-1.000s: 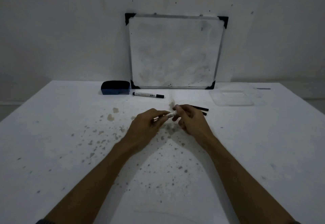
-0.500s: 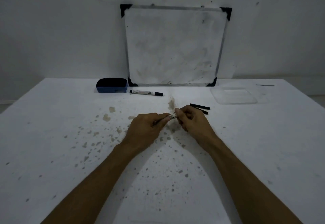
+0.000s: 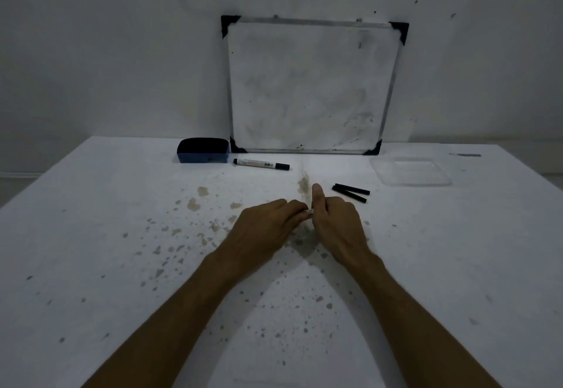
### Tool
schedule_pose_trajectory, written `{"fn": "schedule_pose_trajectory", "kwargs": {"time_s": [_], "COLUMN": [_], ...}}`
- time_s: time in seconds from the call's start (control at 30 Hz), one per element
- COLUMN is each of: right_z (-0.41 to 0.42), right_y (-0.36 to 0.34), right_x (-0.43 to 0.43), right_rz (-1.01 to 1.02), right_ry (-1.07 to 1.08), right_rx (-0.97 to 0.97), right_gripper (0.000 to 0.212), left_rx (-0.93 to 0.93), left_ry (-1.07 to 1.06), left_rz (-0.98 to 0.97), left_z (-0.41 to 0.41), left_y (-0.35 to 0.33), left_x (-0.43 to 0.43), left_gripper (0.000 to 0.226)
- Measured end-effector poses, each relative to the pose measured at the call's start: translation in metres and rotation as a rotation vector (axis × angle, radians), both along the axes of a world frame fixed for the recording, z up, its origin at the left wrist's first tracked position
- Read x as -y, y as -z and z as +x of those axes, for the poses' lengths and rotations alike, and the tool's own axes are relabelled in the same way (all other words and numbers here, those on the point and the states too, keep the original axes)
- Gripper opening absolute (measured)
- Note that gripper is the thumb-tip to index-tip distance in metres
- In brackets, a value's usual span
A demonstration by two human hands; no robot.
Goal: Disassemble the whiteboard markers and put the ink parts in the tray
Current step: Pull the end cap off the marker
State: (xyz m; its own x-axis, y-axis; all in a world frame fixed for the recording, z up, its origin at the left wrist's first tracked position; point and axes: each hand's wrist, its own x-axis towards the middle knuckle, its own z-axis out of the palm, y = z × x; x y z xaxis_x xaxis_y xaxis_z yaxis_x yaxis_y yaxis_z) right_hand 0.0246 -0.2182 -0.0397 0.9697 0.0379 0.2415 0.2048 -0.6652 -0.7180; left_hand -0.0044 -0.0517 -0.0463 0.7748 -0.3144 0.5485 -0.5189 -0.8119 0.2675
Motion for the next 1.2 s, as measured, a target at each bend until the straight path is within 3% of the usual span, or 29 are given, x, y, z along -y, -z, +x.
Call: {"fn": "schedule_pose_trajectory", "kwargs": {"time_s": [0.07, 0.17, 0.23, 0.3, 0.37, 0.43, 0.57, 0.63, 0.7, 0.8, 0.87, 0.93, 1.0, 1.07, 1.2], "right_z": [-0.001, -0.005, -0.012, -0.02, -0.021, -0.017, -0.006, -0.007, -0.008, -0.013, -0.015, -0.014, -0.012, -0.012, -0.011], "right_y": [0.0, -0.006, -0.009, -0.009, -0.007, -0.012, -0.014, -0.015, -0.016, -0.016, -0.014, -0.011, -0.01, -0.01, -0.008], "right_x": [-0.004, 0.002, 0.006, 0.004, -0.001, -0.005, -0.002, -0.001, 0.002, 0.01, 0.011, 0.009, 0.006, 0.007, 0.014], "right_rz": [-0.014, -0.055, -0.013, 0.02, 0.016, 0.094, 0.036, 0.044, -0.007, 0.041, 0.018, -0.017, 0.07, 0.06, -0.008], "right_ry": [0.026, -0.094, -0.149, -0.211, -0.226, -0.146, -0.008, 0.031, -0.01, -0.154, -0.3, -0.322, -0.246, -0.209, -0.248], "right_rx": [0.025, 0.026, 0.031, 0.107, 0.129, -0.013, -0.125, -0.132, -0.1, 0.059, 0.186, 0.271, 0.125, -0.002, -0.03], "right_gripper": [0.066, 0.052, 0.049, 0.052, 0.065, 0.073, 0.071, 0.066, 0.059, 0.051, 0.051, 0.062, 0.072, 0.068, 0.055], "left_rx": [-0.067, -0.478, -0.676, -0.746, -0.715, -0.574, -0.048, 0.068, -0.023, -0.569, -0.784, -0.772, -0.701, -0.643, -0.594], "left_ry": [0.045, 0.133, 0.165, 0.189, 0.155, 0.104, 0.147, 0.165, 0.201, 0.209, 0.224, 0.206, 0.159, 0.139, 0.133], "left_rz": [-0.062, -0.253, -0.328, -0.362, -0.403, -0.429, -0.16, -0.07, -0.149, -0.43, -0.491, -0.476, -0.454, -0.423, -0.416], "left_z": [-0.002, -0.001, -0.003, -0.005, -0.007, -0.008, -0.003, 0.001, 0.0, -0.005, -0.009, -0.01, -0.007, -0.005, -0.005], "left_y": [-0.001, -0.013, -0.023, -0.026, -0.022, -0.015, -0.007, -0.005, -0.009, -0.023, -0.029, -0.03, -0.026, -0.021, -0.018], "left_x": [-0.004, -0.01, -0.016, -0.022, -0.023, -0.017, -0.009, -0.007, -0.006, -0.013, -0.018, -0.018, -0.016, -0.015, -0.016], "left_gripper": [0.046, 0.026, 0.036, 0.04, 0.034, 0.027, 0.032, 0.032, 0.03, 0.04, 0.05, 0.048, 0.043, 0.038, 0.03]}}
